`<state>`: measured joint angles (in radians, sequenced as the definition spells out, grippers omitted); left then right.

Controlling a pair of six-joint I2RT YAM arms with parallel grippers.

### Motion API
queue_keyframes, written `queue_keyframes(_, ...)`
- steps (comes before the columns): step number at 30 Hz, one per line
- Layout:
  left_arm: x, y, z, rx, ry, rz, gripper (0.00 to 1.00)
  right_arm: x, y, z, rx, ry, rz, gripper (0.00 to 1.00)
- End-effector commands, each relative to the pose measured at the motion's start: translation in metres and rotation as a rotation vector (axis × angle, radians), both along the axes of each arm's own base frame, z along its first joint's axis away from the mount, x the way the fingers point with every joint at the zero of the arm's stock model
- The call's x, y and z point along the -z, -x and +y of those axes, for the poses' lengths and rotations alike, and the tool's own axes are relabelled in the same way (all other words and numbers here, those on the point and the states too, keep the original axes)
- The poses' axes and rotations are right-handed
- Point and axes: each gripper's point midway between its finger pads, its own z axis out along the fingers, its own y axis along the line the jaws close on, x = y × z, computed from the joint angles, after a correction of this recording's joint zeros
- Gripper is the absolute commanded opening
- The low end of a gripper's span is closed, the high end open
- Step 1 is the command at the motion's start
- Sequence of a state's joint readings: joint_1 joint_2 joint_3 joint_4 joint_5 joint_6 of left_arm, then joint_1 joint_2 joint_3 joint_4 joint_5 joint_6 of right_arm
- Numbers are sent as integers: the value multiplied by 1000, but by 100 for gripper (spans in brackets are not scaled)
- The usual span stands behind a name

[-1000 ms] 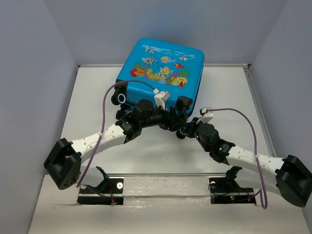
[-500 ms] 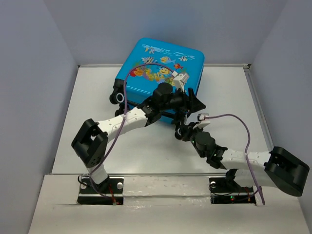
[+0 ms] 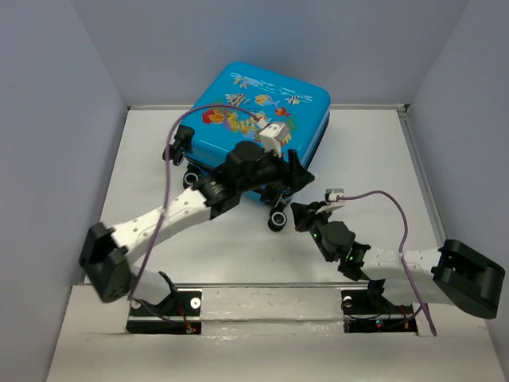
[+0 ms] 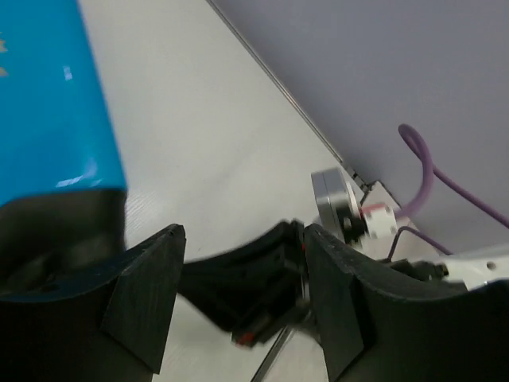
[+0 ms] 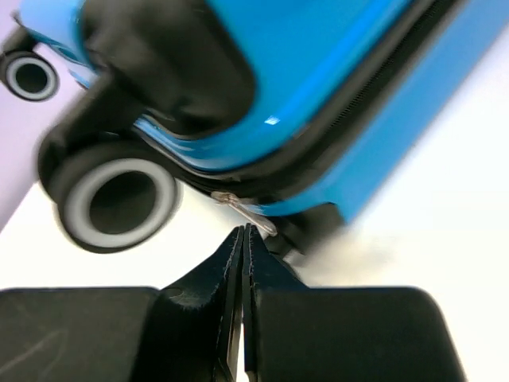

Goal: Pack the luggage

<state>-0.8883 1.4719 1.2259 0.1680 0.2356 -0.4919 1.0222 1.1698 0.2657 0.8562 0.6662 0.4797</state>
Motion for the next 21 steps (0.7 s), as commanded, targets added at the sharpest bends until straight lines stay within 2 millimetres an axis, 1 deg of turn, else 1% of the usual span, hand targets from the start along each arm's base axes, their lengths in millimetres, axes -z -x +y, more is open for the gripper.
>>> queue_keyframes(1,36,17,88,-209,-145,-21,74,13,-1,-13,-34,14,32,7)
queue_keyframes(2,34,16,107,-279,-144,-32,77,13,0,-11,-57,22,36,7)
queue_keyframes(3,44,19,117,-297,-173,-20,80,12,2,-9,-74,28,38,7)
queue_keyframes(4,60,24,133,-315,-215,4,84,12,1,-10,-74,37,44,7)
queue_keyframes(6,72,30,140,-310,-223,27,90,10,3,-9,-86,31,49,7)
queue_keyframes(7,72,33,139,-291,-213,31,93,14,6,-7,-108,45,67,7)
queue_keyframes(8,73,33,138,-286,-213,32,94,14,7,-6,-119,47,72,7)
queue_keyframes(10,72,29,132,-271,-210,20,97,17,10,1,-159,76,78,9)
queue_keyframes(11,71,31,127,-240,-201,19,98,12,11,11,-202,74,72,21)
queue_keyframes(12,71,31,121,-213,-196,21,98,11,11,15,-220,82,72,25)
queue_keyframes(13,66,29,116,-195,-190,14,99,12,11,17,-226,85,74,29)
queue_keyframes(14,76,28,108,-163,-211,39,99,13,10,19,-224,81,82,33)
queue_keyframes(15,72,24,101,-152,-196,33,99,13,10,19,-223,78,80,34)
queue_keyframes(16,74,19,94,-140,-197,35,99,13,10,20,-230,76,80,34)
queue_keyframes(17,73,20,89,-120,-189,36,99,14,10,23,-239,79,82,34)
queue_keyframes(20,72,13,79,-108,-165,40,99,17,11,22,-239,81,87,34)
queue_keyframes(21,72,12,77,-105,-159,41,99,21,12,20,-238,84,94,34)
